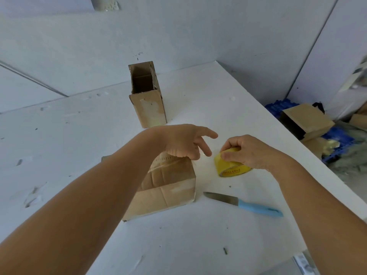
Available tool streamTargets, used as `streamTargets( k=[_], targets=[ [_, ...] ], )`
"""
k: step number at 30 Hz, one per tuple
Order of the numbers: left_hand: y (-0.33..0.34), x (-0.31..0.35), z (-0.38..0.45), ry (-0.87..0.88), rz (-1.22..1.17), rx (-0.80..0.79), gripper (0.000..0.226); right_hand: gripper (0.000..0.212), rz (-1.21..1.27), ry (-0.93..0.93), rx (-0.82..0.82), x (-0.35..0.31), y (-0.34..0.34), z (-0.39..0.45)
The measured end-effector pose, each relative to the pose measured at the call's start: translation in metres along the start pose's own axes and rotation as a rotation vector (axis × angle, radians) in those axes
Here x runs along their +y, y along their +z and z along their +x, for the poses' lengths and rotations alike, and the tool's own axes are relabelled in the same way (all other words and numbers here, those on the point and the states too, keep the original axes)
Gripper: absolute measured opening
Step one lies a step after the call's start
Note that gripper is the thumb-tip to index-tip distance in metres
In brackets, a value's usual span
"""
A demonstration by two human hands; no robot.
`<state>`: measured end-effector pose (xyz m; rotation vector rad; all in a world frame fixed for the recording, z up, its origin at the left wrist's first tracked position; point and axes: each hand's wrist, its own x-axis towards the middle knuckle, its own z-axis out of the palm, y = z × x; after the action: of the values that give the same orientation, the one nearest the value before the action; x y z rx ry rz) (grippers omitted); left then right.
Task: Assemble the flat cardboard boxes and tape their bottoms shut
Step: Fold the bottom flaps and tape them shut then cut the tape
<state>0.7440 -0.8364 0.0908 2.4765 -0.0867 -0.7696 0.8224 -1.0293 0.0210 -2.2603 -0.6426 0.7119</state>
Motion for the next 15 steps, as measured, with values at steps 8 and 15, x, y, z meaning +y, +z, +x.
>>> streamTargets(
  k=[8,15],
  targets=[
    [0.000,-0.010,-0.001,0.050,-0.274,0.041,0.059,0.052,-0.072,-0.013,0.084,0.008,0.012,-0.013],
    [0.004,-0.015,0.003,0.044,-0.299,0.088,0.051,0.049,-0.175,0.168,0.055,0.034,0.051,-0.038]
  ],
)
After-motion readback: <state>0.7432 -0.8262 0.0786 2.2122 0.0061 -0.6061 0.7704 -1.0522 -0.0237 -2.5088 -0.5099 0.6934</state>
